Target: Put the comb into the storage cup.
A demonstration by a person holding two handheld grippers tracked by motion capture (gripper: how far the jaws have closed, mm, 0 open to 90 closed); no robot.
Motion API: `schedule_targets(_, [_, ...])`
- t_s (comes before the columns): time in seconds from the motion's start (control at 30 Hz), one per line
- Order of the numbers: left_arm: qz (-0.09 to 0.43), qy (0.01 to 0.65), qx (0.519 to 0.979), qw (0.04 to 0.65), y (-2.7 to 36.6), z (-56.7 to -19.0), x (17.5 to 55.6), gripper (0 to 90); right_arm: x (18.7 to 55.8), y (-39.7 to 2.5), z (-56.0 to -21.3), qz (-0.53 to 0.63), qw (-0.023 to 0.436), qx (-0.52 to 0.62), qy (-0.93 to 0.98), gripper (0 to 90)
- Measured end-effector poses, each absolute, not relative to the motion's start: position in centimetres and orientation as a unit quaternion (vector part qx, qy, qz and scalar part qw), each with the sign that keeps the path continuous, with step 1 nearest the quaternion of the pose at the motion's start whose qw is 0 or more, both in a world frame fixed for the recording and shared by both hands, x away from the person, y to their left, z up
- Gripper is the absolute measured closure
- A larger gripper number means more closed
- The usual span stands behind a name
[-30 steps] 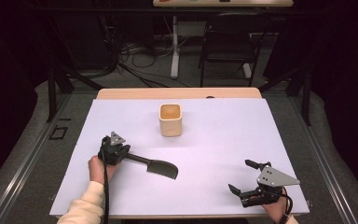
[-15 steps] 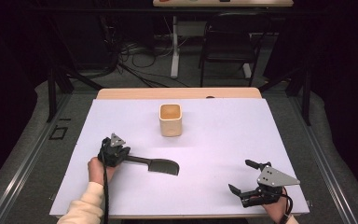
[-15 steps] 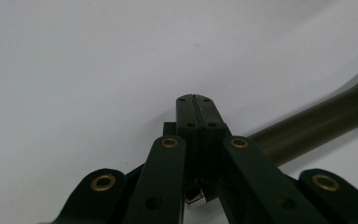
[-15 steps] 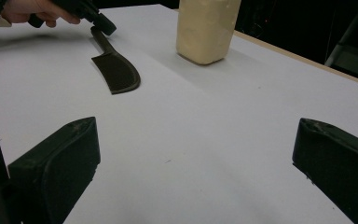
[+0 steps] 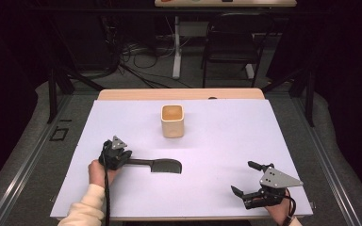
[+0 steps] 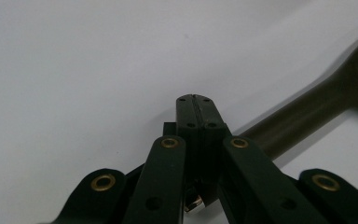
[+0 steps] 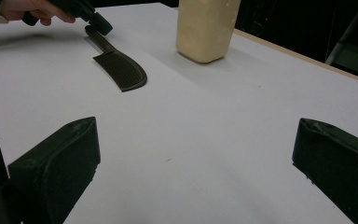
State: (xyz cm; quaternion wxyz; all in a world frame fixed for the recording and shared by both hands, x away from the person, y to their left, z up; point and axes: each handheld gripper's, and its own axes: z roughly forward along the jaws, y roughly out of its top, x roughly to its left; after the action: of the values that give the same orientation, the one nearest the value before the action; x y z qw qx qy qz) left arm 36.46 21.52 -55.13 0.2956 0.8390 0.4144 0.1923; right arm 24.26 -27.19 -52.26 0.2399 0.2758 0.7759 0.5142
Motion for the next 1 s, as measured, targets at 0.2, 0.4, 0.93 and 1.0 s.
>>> schedule_targets(0.2, [0.187,0.412,0.843,0.292,21.5,-55.1,36.1,89.8,24.3,-27.2,-52.3,0.514,0.239,0.277,0.776,0.2])
schedule_targets(0.4, [0.186,0.410,0.845,0.289,21.3,-55.0,35.8,89.8,24.3,-27.2,-52.3,0.514,0.239,0.278,0.776,0.3])
schedule_targets(0.93, [0.179,0.405,0.849,0.289,21.1,-54.8,35.2,89.8,24.3,-27.2,-52.3,0.509,0.237,0.277,0.780,0.4])
schedule_targets(1.0, [0.178,0.406,0.848,0.289,21.1,-54.8,35.1,89.8,24.3,-27.2,-52.3,0.509,0.237,0.277,0.780,0.4])
